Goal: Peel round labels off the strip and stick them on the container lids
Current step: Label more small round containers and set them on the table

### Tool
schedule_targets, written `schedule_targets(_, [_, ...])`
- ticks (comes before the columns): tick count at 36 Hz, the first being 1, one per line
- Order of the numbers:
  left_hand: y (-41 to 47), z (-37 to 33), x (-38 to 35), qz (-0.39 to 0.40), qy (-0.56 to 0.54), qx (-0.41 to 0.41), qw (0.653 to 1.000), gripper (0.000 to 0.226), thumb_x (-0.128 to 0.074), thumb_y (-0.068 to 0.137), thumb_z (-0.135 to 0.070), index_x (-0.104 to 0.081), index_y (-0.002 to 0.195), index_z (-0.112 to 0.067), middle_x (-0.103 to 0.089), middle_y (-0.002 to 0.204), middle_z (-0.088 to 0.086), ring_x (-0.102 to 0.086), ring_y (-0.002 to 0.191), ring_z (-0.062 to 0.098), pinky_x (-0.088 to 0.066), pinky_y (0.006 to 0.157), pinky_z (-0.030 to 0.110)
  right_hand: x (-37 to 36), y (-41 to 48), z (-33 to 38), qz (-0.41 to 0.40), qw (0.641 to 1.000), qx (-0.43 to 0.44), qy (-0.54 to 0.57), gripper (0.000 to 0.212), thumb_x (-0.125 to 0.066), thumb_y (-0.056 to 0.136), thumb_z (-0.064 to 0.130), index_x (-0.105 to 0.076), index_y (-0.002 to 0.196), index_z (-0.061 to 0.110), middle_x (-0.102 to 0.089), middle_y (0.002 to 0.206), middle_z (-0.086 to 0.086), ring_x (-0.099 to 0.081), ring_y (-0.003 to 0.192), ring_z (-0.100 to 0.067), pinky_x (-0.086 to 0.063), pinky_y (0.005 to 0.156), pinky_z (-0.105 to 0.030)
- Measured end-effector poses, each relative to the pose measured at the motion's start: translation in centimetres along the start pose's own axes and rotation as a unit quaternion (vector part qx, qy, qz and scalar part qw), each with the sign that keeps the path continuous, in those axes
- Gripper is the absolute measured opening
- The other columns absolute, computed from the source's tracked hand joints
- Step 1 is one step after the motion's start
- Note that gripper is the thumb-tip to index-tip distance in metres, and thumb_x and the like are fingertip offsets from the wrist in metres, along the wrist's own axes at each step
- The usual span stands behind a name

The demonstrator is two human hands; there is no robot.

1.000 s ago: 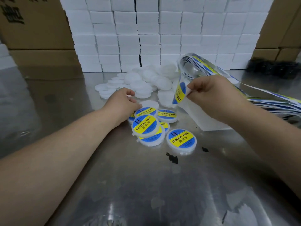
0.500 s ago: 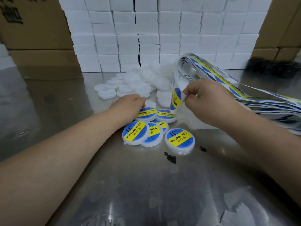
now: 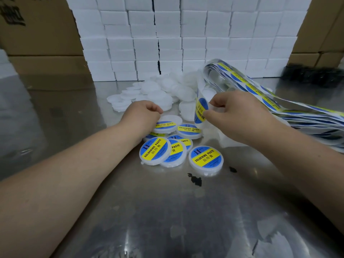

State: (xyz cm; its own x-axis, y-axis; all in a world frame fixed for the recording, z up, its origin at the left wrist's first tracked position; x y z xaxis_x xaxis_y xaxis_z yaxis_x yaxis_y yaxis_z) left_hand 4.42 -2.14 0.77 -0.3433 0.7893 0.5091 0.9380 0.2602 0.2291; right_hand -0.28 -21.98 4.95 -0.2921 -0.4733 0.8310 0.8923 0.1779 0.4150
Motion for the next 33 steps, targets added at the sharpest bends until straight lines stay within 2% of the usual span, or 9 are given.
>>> schedule_targets(2, [0.0,-0.5,0.4,0.011,-0.039,0.004,0.999,0.015,-0.049,0.086,-0.012,-0.060,0.079,-0.020,-0.055,0.073,-0.010,-0.049,0.064,0.006,-0.041,0.047,0.011,0.0,0.0,-0.1,-0.002,1.000,-0.002,0.001,0.014,-0.053,0.084,0.033,-0.059,0.075,0.024,-0.053,0.063,0.006,-0.047,0.061,-0.009,-0.030,0.049,-0.024])
schedule_targets(4, [-0.3,-0.9,0.4,0.035,-0.050,-0.022,0.998,0.024,-0.042,0.092,-0.017,-0.064,0.100,-0.019,-0.063,0.100,-0.003,-0.055,0.092,0.011,-0.042,0.074,0.020,-0.2,0.1,-0.1,-0.005,1.000,-0.005,-0.006,0.014,-0.052,0.085,0.032,-0.060,0.077,0.023,-0.053,0.063,0.006,-0.047,0.061,-0.009,-0.030,0.049,-0.024])
schedule_targets(6, [-0.9,-1.3,0.2,0.060,0.028,-0.063,0.996,0.036,-0.032,0.095,-0.017,-0.061,0.116,-0.022,-0.054,0.126,0.000,-0.048,0.111,0.017,-0.039,0.082,0.028,-0.2,0.1,-0.2,-0.008,1.000,-0.003,-0.017,0.016,-0.051,0.085,0.030,-0.062,0.079,0.021,-0.053,0.063,0.005,-0.047,0.062,-0.010,-0.030,0.049,-0.023])
schedule_targets(8, [-1.3,-1.2,-0.1,0.096,0.084,-0.084,0.988,0.039,-0.027,0.098,-0.027,-0.063,0.113,-0.025,-0.051,0.128,-0.005,-0.043,0.105,0.013,-0.033,0.082,0.028,-0.2,0.2,-0.2,-0.013,1.000,0.002,-0.023,0.017,-0.051,0.086,0.029,-0.063,0.080,0.018,-0.053,0.061,0.004,-0.047,0.063,-0.014,-0.031,0.050,-0.021])
schedule_targets(12, [-1.3,-1.1,-0.4,0.132,0.168,-0.057,0.975,0.052,-0.019,0.096,-0.051,-0.067,0.091,-0.031,-0.051,0.101,-0.009,-0.043,0.097,0.014,-0.027,0.104,0.039,-0.2,0.1,-0.2,-0.017,1.000,0.012,-0.022,0.017,-0.051,0.087,0.028,-0.064,0.082,0.018,-0.050,0.059,0.005,-0.045,0.060,-0.011,-0.030,0.049,-0.021])
schedule_targets(17, [-0.8,-0.4,0.0,0.054,0.184,-0.049,0.980,0.035,-0.050,0.087,-0.043,-0.055,0.066,-0.016,-0.052,0.062,-0.004,-0.049,0.069,0.020,-0.037,0.071,0.031,-0.2,0.0,-0.1,-0.016,1.000,0.015,-0.019,0.018,-0.052,0.087,0.029,-0.064,0.082,0.017,-0.048,0.058,0.004,-0.044,0.059,-0.011,-0.030,0.049,-0.022])
schedule_targets(24, [-0.5,-0.5,0.0,0.055,0.243,-0.018,0.968,0.034,-0.068,0.071,-0.049,-0.050,0.062,-0.021,-0.054,0.063,-0.005,-0.050,0.063,0.015,-0.038,0.060,0.026,-0.2,-0.1,0.0,-0.015,1.000,0.017,-0.017,0.018,-0.053,0.086,0.029,-0.063,0.080,0.016,-0.047,0.057,0.003,-0.043,0.058,-0.011,-0.029,0.048,-0.023])
schedule_targets(29, [-0.6,-0.9,-0.1,0.055,0.300,-0.010,0.952,0.026,-0.063,0.076,-0.043,-0.060,0.072,-0.018,-0.060,0.076,-0.001,-0.058,0.084,0.023,-0.048,0.083,0.035,-0.2,-0.1,0.0,-0.017,1.000,0.018,-0.017,0.017,-0.053,0.086,0.029,-0.061,0.077,0.017,-0.047,0.057,0.003,-0.043,0.057,-0.011,-0.027,0.048,-0.024])
schedule_targets(33, [-0.5,-1.0,-0.1,0.032,0.304,-0.014,0.952,0.020,-0.061,0.078,-0.035,-0.061,0.079,-0.016,-0.061,0.081,0.001,-0.058,0.086,0.025,-0.048,0.082,0.035,-0.3,0.0,0.1,-0.019,0.999,0.020,-0.021,0.019,-0.052,0.087,0.028,-0.063,0.080,0.014,-0.047,0.058,0.003,-0.044,0.059,-0.013,-0.029,0.048,-0.022])
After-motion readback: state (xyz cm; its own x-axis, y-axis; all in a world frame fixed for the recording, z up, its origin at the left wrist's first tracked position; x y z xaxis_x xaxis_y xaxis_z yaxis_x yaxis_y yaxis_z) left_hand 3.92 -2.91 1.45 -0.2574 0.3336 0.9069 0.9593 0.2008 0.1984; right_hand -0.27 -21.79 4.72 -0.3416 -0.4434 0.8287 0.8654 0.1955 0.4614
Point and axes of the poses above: each hand's wrist, its own y-axis towards the middle knuckle, its own x-axis out of the back of the hand, z = x × y, the point moved 1 cm from there along y, towards the middle knuckle
